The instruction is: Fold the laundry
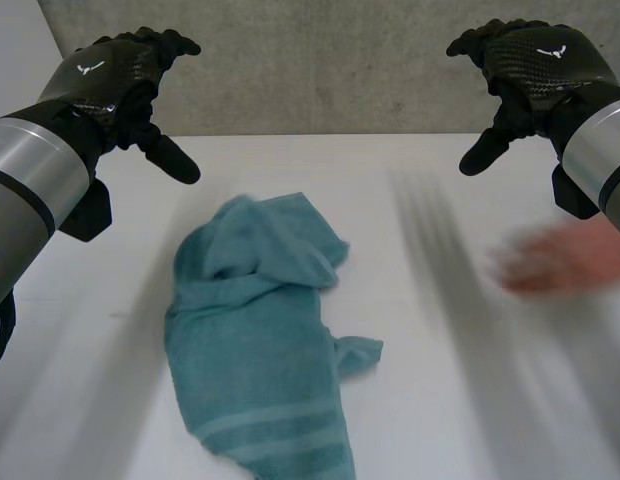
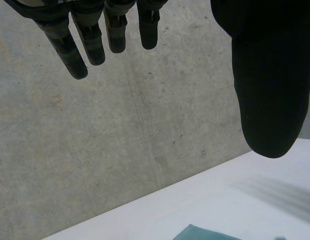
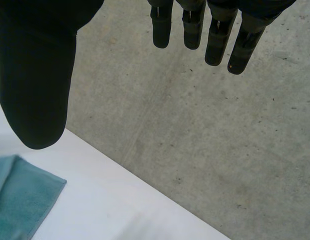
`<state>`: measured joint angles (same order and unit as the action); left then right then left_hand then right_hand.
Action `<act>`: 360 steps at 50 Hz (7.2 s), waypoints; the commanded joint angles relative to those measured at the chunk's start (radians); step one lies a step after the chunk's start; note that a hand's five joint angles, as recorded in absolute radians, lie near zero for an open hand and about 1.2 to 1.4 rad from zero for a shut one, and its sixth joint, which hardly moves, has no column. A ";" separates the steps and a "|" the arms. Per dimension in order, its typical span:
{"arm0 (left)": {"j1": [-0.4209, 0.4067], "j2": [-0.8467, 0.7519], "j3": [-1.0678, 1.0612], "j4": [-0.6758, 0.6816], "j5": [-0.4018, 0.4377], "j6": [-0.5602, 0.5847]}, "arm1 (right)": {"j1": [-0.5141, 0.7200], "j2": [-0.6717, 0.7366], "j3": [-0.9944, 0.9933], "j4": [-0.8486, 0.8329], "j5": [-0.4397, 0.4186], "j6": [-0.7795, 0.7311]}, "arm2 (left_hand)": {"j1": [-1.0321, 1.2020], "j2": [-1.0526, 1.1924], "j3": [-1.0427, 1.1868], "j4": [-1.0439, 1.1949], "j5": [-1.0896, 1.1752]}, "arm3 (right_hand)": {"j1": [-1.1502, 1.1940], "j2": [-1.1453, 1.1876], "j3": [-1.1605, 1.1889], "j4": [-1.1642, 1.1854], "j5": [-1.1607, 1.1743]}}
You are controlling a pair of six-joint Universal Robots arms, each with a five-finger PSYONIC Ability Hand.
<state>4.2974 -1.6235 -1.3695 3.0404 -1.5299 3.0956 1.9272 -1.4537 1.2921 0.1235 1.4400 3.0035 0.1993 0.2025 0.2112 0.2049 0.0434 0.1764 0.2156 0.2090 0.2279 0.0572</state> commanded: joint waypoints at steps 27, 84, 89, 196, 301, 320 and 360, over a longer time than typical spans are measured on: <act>-0.015 -0.262 0.049 0.046 0.020 0.202 | 0.047 0.074 0.026 0.163 -0.096 -0.270 | 0.041 0.037 0.029 0.035 0.022 | -0.002 -0.041 -0.034 -0.053 -0.057; 0.102 -0.253 0.190 0.275 -0.121 0.249 | 0.265 0.191 0.003 -0.139 0.149 -0.363 | 1.197 1.194 1.185 1.191 1.178 | 1.220 1.181 1.187 1.168 1.165; 0.117 -0.193 0.175 0.272 -0.168 0.173 | 0.194 0.116 -0.082 -0.120 0.100 -0.363 | 1.197 1.194 1.185 1.191 1.178 | 1.220 1.181 1.187 1.168 1.165; -0.022 0.205 0.006 0.204 -0.098 -0.035 | 0.352 0.757 -0.343 0.044 -0.213 0.526 | 1.197 1.194 1.185 1.191 1.178 | 0.434 0.394 0.401 0.382 0.378; -0.128 -0.348 0.310 0.357 -0.052 0.235 | 0.119 0.154 -0.230 -0.293 0.006 -0.276 | 1.197 1.194 1.185 1.191 1.178 | 1.220 1.181 1.187 1.168 1.165; -0.128 -0.182 -0.319 0.399 -0.087 0.238 | 0.153 0.294 0.105 -0.099 -0.056 -0.293 | 1.197 1.194 1.185 1.191 1.178 | 1.220 1.181 1.187 1.168 1.165; 0.191 -0.116 -0.431 0.084 0.099 0.221 | 0.142 0.294 0.250 -0.091 -0.050 -0.179 | 0.196 0.193 0.184 0.191 0.178 | 1.220 1.181 1.187 1.168 1.165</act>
<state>4.4575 -1.7361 -1.7451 3.1177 -1.4518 3.3171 2.0691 -1.1816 1.5451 0.0345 1.3907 2.7792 0.3285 0.3231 0.3234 0.3257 0.1539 0.9589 1.1735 1.1912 1.1937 0.9799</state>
